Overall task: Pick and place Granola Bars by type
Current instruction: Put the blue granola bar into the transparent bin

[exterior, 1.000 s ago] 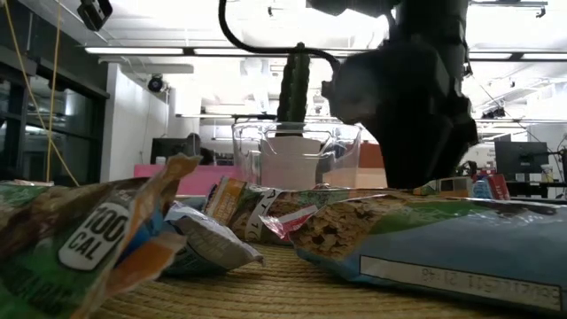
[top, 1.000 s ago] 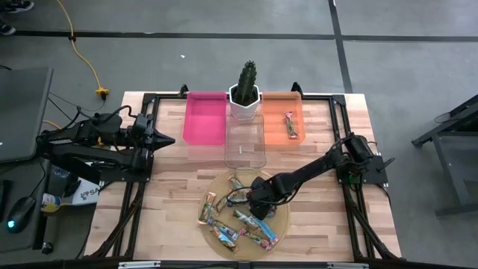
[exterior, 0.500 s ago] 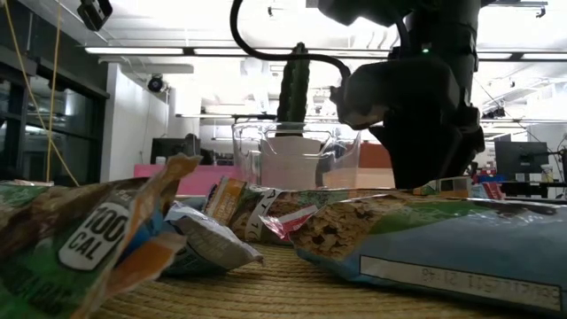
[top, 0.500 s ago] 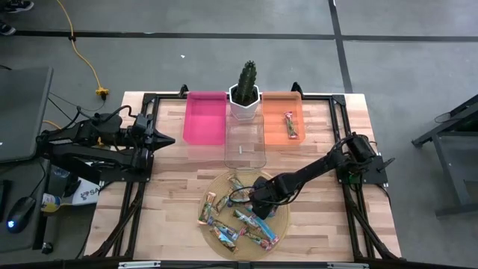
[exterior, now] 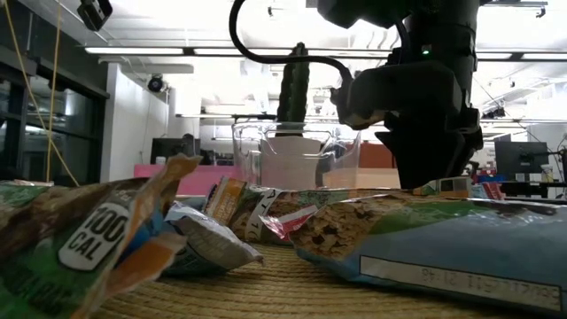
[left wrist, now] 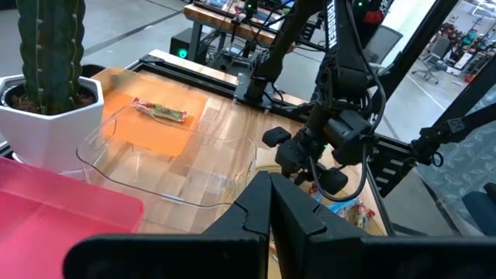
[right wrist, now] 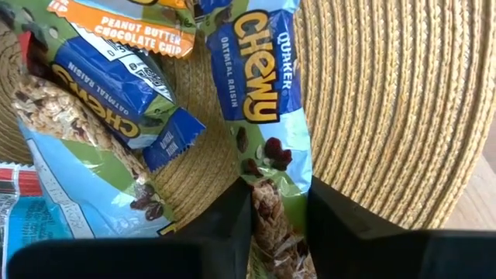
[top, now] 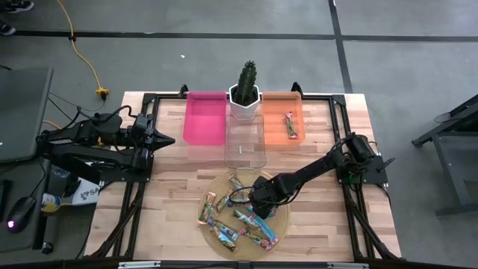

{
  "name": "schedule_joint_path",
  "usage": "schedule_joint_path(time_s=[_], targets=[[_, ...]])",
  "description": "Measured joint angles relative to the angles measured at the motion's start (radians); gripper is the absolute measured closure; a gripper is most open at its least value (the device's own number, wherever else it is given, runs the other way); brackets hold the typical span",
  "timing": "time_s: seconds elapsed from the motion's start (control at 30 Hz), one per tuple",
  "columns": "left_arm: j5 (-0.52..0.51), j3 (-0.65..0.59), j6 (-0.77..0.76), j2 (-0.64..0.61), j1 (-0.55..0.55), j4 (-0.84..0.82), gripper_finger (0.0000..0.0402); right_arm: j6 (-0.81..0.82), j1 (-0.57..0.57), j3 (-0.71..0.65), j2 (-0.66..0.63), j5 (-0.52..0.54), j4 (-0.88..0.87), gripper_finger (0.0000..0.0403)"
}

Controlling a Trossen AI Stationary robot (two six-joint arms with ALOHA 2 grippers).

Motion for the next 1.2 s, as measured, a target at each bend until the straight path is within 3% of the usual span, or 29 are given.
schedule_joint_path(time_s=[0.33, 0.87, 1.2], targets=[[0.0, 0.0, 0.0, 0.0, 0.0, 0.0, 0.0401, 0.032, 0.0, -0.002, -0.067, 0.024, -0.031, 0.0336], [-0.001, 0.0, 0.0, 0.0, 0.0, 0.0, 0.0401, 0.031, -0.01, 0.0, -0.368, 0.331, 0.122, 0.034], [-0.004, 0.0, 0.0, 0.0, 0.0, 0.0, 0.0401, -0.072, -0.111, 0.002, -0.421, 0.462, 0.342, 0.034]])
